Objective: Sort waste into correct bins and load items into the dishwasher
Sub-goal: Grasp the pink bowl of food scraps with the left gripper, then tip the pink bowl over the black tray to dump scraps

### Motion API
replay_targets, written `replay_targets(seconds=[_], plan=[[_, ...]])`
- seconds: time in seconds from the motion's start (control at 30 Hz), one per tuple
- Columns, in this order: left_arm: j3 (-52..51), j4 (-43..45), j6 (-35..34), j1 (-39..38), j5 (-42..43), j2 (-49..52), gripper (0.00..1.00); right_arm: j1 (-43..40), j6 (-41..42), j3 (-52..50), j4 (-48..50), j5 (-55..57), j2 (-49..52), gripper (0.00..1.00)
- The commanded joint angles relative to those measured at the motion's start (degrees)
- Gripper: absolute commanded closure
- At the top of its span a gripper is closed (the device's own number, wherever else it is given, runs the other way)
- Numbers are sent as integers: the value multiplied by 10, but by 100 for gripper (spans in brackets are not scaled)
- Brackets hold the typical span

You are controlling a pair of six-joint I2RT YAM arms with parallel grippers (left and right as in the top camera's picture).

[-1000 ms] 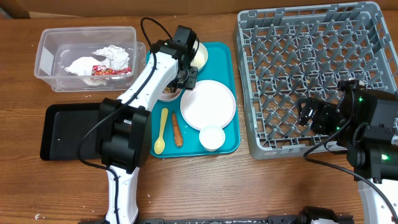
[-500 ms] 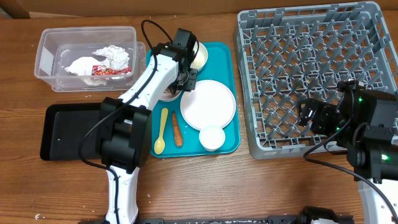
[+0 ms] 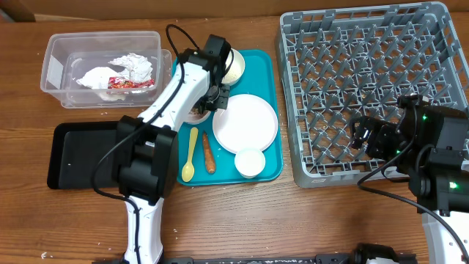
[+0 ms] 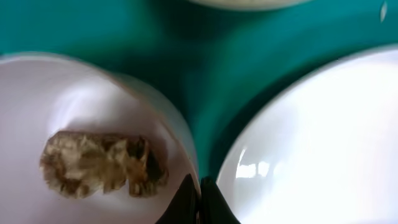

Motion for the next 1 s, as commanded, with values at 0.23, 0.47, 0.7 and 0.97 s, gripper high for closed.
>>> replay_targets(seconds=[0.23,0.47,0.7,0.97], plan=[[189,-226,-2,4,10,-56,96,-2,0,16,3,-1,-2,0],[181,-336,31,51,28,-167,96,-2,0,16,5,-1,-2,0],[-24,-253,128,238,198,-296,95,-2,0,16,7,-1,-2,0],[-257,-105,263,459,583,-315,96,-2,0,16,7,-2,-2,0]])
